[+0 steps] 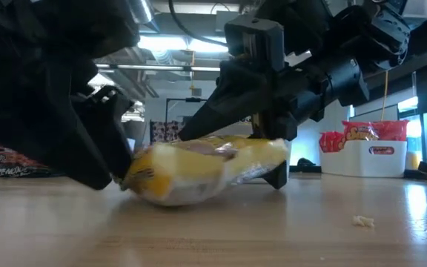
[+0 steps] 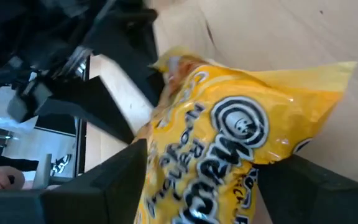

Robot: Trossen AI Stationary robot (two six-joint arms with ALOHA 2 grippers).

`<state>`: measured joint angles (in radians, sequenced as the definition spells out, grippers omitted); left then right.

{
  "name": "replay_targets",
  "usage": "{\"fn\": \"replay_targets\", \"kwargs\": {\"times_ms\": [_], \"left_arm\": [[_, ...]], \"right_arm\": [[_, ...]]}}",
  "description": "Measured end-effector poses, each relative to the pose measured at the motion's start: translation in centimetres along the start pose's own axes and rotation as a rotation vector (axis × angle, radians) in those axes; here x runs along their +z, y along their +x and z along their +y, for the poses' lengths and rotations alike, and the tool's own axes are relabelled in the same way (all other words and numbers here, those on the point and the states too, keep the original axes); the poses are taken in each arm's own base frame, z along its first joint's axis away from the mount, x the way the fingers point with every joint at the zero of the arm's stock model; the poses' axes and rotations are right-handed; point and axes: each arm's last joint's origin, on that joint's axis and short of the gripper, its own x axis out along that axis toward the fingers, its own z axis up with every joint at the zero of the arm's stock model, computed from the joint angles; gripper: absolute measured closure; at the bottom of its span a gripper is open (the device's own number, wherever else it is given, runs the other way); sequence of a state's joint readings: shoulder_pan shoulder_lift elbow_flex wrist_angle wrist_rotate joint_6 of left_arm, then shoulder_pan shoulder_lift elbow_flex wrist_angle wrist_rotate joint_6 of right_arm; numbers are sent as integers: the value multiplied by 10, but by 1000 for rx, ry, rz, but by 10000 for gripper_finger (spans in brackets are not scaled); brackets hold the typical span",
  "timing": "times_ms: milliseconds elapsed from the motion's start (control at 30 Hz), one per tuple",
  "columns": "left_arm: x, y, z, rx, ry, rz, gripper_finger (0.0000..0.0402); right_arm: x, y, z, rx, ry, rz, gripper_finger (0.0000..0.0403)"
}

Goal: Sort Maruchan noodles
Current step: Put the yellow noodle pack into the white middle bin

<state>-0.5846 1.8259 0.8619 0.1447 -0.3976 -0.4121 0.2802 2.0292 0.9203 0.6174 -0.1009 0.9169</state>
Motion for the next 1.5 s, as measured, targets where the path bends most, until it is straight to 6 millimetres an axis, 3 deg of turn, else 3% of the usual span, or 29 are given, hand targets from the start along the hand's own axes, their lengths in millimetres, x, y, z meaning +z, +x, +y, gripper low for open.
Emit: {"fn": "replay_targets", "kwargs": {"times_ms": [267,467,667,1033,1267,1500], "left_arm": [[3,1,3,5,14,-18,179],[2,-1,2,8,26,-3,179],[8,-20,5,26,8,23,179],[2,-59,3,64,-74,137,179],[-4,-64,-4,68,-73,143,179],[-3,-64,-3,86,-77,130,179]], "right_arm": [[0,0,-1,-9,-28,-7,164],[1,1,0,4,-64,-8,215],[2,1,5,45,-100,-7,255],[4,-5,13,79,-212,25,259],[19,-29,36,105,-312,18,260],[38,-80,65,19,-492,-12,260]]}}
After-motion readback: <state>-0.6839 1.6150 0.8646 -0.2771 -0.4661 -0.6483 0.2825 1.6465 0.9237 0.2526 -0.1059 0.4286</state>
